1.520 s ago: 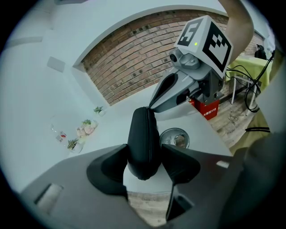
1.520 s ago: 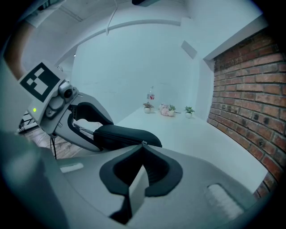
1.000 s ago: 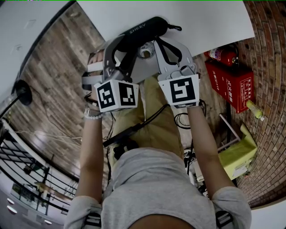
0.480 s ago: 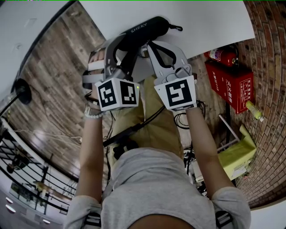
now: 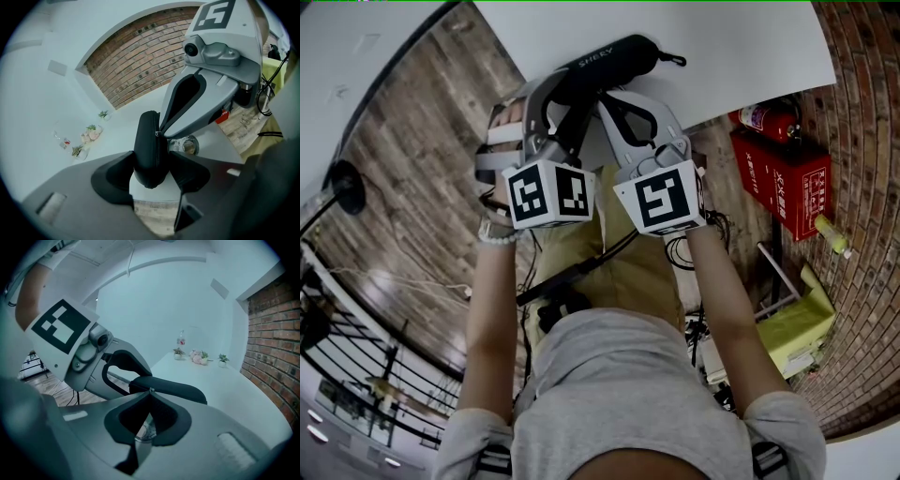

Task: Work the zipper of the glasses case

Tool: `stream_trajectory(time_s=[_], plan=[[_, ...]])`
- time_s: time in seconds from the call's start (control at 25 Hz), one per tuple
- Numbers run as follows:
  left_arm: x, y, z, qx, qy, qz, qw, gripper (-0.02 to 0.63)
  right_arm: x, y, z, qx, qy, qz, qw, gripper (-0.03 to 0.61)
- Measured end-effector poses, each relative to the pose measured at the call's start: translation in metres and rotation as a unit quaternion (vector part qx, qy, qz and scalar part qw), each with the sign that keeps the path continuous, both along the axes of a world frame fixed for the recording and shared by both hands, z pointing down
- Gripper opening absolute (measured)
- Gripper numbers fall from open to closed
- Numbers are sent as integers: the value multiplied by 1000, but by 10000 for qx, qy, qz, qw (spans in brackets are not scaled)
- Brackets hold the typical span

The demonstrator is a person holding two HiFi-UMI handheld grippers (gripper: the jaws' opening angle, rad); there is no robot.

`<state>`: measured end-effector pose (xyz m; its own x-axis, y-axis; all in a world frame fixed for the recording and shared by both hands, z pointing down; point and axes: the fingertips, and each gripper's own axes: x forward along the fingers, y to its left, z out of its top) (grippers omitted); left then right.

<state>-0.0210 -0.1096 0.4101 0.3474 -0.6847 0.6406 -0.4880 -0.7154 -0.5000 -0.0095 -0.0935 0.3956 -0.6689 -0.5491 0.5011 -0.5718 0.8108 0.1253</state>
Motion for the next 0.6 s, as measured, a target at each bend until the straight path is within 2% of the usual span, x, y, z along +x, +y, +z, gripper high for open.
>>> stream_trajectory(time_s=[0.24, 0.6], plan=[[1, 0, 0, 76, 26, 42, 10000, 255, 0, 0, 2, 160, 193, -211, 9995, 17], [1, 2, 1, 121, 36, 18, 9999, 255, 1, 8, -13, 443, 611, -1063, 9915, 163]])
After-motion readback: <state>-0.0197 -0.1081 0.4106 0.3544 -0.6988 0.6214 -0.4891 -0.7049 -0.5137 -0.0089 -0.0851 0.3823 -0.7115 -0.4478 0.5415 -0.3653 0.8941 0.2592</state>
